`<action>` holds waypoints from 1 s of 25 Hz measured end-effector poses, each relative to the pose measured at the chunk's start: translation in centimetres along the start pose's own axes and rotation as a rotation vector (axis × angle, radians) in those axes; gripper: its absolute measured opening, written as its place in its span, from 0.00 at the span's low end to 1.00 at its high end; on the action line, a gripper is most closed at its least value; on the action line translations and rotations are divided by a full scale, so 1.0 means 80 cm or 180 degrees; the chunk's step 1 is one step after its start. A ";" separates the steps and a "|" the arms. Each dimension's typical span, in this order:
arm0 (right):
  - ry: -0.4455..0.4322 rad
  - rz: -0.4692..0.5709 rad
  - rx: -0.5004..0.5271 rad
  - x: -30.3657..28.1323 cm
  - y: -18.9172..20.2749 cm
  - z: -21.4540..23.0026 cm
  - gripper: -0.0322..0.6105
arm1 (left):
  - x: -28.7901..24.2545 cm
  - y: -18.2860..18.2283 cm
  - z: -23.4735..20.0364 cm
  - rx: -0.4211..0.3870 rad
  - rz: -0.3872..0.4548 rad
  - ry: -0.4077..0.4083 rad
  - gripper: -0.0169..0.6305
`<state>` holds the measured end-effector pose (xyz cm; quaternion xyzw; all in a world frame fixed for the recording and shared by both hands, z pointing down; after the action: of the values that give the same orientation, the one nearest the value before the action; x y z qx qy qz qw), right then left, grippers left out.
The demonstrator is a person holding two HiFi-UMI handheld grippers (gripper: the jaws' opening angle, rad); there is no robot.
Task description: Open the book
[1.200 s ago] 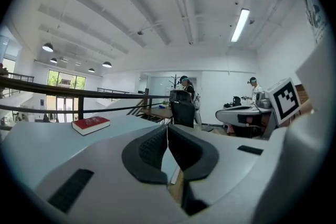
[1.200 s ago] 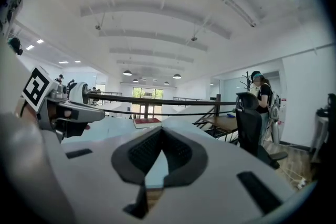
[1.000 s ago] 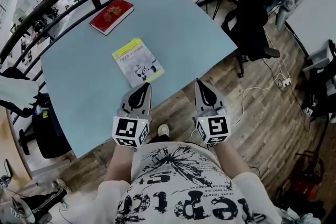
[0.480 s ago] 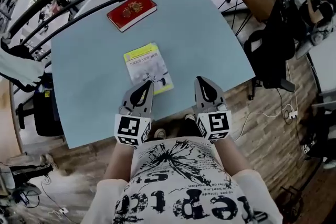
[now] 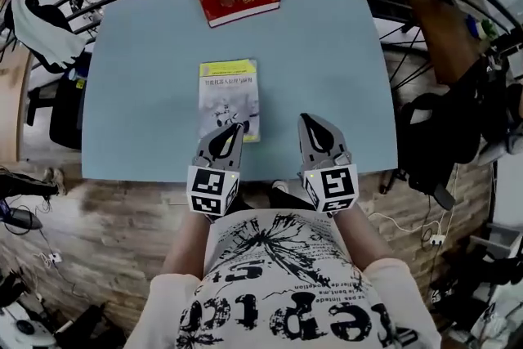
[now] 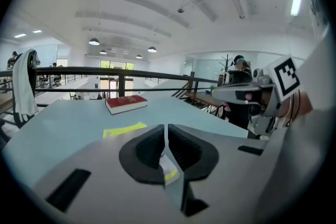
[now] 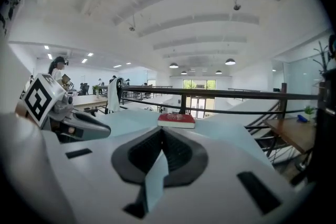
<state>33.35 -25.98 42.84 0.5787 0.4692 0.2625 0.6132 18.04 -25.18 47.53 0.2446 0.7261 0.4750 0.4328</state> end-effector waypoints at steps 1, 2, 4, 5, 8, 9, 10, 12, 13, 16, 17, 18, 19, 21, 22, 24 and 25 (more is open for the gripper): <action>-0.0068 -0.0026 -0.0005 -0.002 0.007 0.004 0.07 | -0.009 0.016 0.004 0.0010 -0.0098 -0.0044 0.06; -0.0139 -0.0053 -0.0015 -0.005 0.013 0.007 0.07 | -0.017 0.032 0.007 0.0016 -0.0195 -0.0094 0.06; -0.0287 -0.0112 -0.0030 -0.008 0.026 0.011 0.07 | -0.030 0.061 0.012 0.0056 -0.0360 -0.0191 0.06; -0.0354 -0.0142 -0.0028 -0.010 0.032 0.013 0.07 | -0.036 0.073 0.014 0.0078 -0.0436 -0.0226 0.06; -0.0501 -0.0229 -0.0033 -0.016 0.050 0.017 0.07 | -0.053 0.106 0.020 0.0075 -0.0692 -0.0287 0.18; -0.0538 -0.0254 -0.0043 -0.018 0.055 0.017 0.07 | -0.058 0.118 0.020 0.0055 -0.0775 -0.0305 0.19; -0.0573 -0.0276 -0.0053 -0.020 0.060 0.017 0.07 | -0.064 0.129 0.020 0.0024 -0.0852 -0.0319 0.22; -0.0635 -0.0314 -0.0063 -0.024 0.068 0.015 0.07 | -0.075 0.147 0.019 -0.0064 -0.0980 -0.0342 0.24; -0.0663 -0.0330 -0.0062 -0.025 0.072 0.014 0.07 | -0.080 0.153 0.018 -0.0109 -0.1027 -0.0355 0.24; -0.0726 -0.0360 -0.0062 -0.031 0.081 0.008 0.07 | -0.093 0.165 0.015 -0.0207 -0.1105 -0.0376 0.25; -0.0738 -0.0369 -0.0070 -0.032 0.083 0.006 0.07 | -0.096 0.167 0.013 -0.0231 -0.1129 -0.0375 0.25; -0.0746 -0.0376 -0.0078 -0.034 0.085 0.005 0.07 | -0.099 0.170 0.012 -0.0255 -0.1155 -0.0375 0.25; -0.0753 -0.0383 -0.0085 -0.035 0.087 0.003 0.07 | -0.102 0.172 0.011 -0.0277 -0.1178 -0.0378 0.25; -0.0759 -0.0399 -0.0091 -0.035 0.090 0.001 0.07 | -0.107 0.176 0.011 -0.0307 -0.1209 -0.0385 0.25; -0.0757 -0.0408 -0.0092 -0.034 0.091 0.001 0.07 | -0.109 0.177 0.011 -0.0308 -0.1217 -0.0384 0.25; -0.0739 -0.0427 -0.0097 -0.031 0.092 0.001 0.07 | -0.111 0.179 0.009 -0.0278 -0.1212 -0.0384 0.22; -0.0727 -0.0436 -0.0099 -0.030 0.093 0.000 0.07 | -0.110 0.178 0.008 -0.0253 -0.1198 -0.0386 0.17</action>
<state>34.00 -26.63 50.59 0.5618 0.4306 0.1598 0.6880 22.24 -25.51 63.78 0.1154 0.7124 0.3984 0.5661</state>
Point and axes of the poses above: the fingertips, and each gripper's own axes: x backward along the fingers, z to its right, y out of its underside, the point moved 2 cm from there along x, backward along the fingers, and after that the axes turned 4 degrees about x, right-handed, at the moved point
